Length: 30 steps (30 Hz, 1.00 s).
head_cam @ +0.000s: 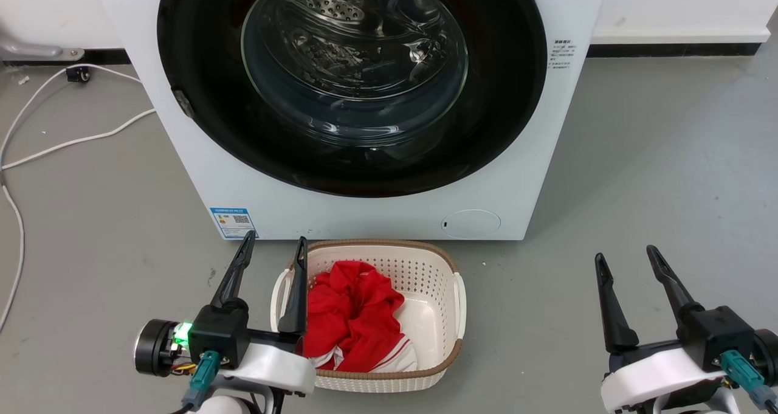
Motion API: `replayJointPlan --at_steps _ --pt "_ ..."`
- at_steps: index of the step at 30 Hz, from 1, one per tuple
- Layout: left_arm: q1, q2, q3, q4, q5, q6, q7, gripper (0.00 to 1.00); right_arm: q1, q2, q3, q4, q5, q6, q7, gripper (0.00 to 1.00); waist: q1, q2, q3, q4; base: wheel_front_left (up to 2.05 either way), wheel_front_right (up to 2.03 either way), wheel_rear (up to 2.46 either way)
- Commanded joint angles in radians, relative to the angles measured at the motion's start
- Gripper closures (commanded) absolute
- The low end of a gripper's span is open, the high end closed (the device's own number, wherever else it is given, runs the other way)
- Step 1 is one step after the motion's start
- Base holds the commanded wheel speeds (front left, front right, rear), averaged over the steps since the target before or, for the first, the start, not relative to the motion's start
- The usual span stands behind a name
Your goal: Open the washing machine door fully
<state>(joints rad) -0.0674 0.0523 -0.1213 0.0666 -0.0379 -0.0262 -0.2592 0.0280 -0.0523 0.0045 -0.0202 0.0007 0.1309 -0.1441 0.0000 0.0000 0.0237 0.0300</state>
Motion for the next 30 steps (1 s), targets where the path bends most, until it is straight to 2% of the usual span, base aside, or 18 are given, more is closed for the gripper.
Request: replayJointPlan --at_steps 1,22,23,24,25,30 --pt "0.008 0.002 -0.002 -0.004 0.009 0.002 -0.009 0.00 0.012 0.004 -0.002 -0.003 -0.011 0.000 -0.005 0.00 0.0000 0.0000 0.000 0.000 0.00 0.00 0.00" --pt "0.014 -0.001 0.006 0.014 -0.016 -0.005 -0.007 0.00 0.004 0.004 -0.008 0.011 0.018 0.000 -0.001 0.00 0.0000 0.0000 0.000 0.001 0.00 0.00 0.00" --pt "0.013 -0.001 0.007 0.014 -0.017 -0.005 -0.007 0.00 0.004 0.004 -0.009 0.014 0.028 0.000 0.003 0.32 0.0000 0.0000 0.001 0.001 0.00 0.00 0.00" --pt "0.012 -0.001 0.007 0.015 -0.017 -0.006 -0.007 0.00 0.004 0.004 -0.010 0.016 0.031 0.000 0.002 0.70 0.0000 0.0000 0.001 0.002 0.00 0.00 0.00" --pt "0.011 -0.001 0.007 0.016 -0.016 -0.007 -0.007 0.00 0.003 0.004 -0.010 0.017 0.038 0.000 0.003 1.00 0.0000 0.0000 0.000 0.002 0.00 0.00 0.00" --pt "0.013 -0.002 0.008 0.017 -0.018 -0.005 -0.007 0.00 0.006 0.004 -0.015 0.028 0.085 0.000 -0.004 1.00 0.0000 0.0000 0.000 0.003 0.00 0.00 0.00"
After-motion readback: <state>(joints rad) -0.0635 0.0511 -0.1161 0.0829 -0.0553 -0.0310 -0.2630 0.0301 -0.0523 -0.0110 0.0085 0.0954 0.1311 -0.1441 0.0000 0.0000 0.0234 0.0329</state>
